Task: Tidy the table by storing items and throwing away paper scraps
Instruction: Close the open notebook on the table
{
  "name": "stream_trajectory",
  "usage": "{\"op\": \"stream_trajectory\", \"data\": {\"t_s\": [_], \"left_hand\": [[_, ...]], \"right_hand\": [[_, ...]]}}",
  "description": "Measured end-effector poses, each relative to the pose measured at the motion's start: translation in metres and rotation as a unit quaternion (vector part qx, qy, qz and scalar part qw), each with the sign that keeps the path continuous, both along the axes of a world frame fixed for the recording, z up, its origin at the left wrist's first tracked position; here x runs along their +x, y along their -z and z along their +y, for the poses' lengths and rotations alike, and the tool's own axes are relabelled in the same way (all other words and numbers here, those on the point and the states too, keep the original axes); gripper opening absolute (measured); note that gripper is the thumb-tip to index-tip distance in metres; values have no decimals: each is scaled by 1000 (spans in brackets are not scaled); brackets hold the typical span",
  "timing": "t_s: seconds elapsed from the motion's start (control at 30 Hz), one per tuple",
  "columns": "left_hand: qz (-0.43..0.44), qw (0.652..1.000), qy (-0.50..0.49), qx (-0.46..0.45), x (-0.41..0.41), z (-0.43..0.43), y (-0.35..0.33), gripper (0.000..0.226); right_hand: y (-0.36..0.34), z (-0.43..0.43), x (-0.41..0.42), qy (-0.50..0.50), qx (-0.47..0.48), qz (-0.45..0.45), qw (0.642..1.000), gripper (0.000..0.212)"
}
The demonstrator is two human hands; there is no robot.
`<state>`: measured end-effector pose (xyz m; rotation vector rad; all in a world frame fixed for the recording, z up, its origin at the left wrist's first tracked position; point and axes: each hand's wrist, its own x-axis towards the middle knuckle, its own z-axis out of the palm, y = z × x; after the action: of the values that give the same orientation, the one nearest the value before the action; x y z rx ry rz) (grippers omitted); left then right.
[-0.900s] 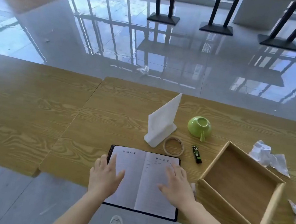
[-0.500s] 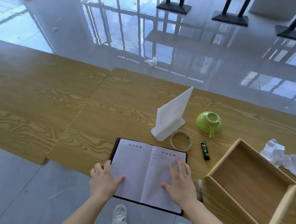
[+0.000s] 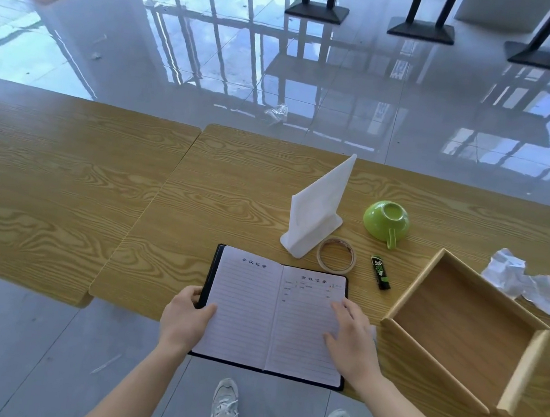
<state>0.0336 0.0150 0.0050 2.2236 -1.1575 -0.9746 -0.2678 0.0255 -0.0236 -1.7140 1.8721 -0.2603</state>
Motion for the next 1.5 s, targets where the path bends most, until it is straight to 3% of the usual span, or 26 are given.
{"op": "stream_trajectory", "data": {"t_s": [0.1, 0.2, 0.53, 0.93, 1.13, 1.37, 1.5], "left_hand": [[75, 997, -17, -22, -4, 3, -14, 29], [95, 994, 27, -54, -13, 9, -28, 30], [-22, 957, 226, -182, -105, 23, -58, 40], [-167, 931, 302, -115, -189, 26, -37, 29], [-262, 893, 357, -86, -221, 23, -20, 17], [-270, 873, 382, -136, -219, 34, 17, 32], [-283, 844, 436, -133, -198, 47, 27, 48]], "right_hand": [[-3, -1, -3, 38, 8, -33, 999, 59], [-6, -4, -4, 65, 10, -87, 994, 52], [-10, -13, -19, 163, 51, -224, 960, 35], [-12, -26, -34, 121, 54, -216, 967, 31], [-11, -27, -38, 102, 32, -201, 974, 30], [-11, -27, -42, 66, 34, -178, 981, 33], [-13, -24, -44, 59, 30, -146, 987, 44]]}}
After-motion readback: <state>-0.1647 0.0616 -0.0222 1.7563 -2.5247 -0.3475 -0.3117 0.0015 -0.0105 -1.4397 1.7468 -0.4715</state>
